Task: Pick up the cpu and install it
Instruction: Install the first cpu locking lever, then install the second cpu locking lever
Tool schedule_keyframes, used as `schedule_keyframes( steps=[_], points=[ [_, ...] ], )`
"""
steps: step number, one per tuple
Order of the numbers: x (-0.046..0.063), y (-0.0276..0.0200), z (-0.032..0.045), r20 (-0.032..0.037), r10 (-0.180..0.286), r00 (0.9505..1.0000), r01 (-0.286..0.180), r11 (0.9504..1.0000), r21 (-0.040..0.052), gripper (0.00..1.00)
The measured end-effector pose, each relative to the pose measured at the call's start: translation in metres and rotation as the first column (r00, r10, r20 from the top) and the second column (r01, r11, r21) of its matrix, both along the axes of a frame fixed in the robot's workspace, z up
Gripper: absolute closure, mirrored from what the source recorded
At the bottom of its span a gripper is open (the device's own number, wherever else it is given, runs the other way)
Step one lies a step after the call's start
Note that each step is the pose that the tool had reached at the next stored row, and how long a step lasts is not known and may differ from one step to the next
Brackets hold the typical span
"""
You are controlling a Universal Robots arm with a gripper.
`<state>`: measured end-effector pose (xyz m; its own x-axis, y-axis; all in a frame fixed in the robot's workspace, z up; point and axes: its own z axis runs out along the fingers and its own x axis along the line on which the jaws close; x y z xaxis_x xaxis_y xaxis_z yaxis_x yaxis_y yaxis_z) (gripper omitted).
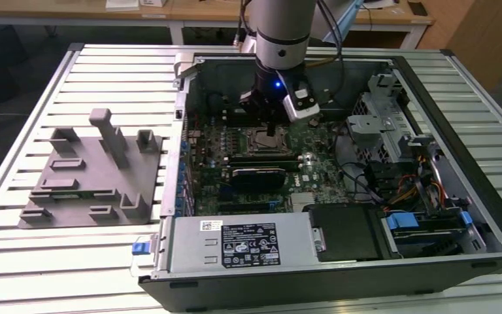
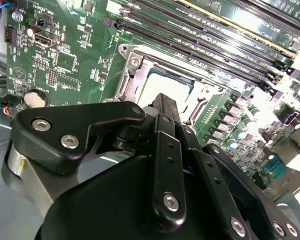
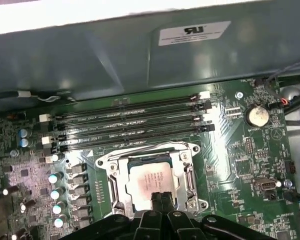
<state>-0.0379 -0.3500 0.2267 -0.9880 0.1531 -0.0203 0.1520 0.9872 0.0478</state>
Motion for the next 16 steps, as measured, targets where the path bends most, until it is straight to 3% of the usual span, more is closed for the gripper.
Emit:
schedule_keyframes(
  steps=[5,16],
  points=[
    [0.0000,0.0000,0.0003,-0.0003,0.031,0.9995,-0.031,0.9995,0.0000,0.89],
    [0.0001,0.0000,0.0019,-0.0005,0.037,0.9993,-0.037,0.9993,0.0000,0.89]
  ],
)
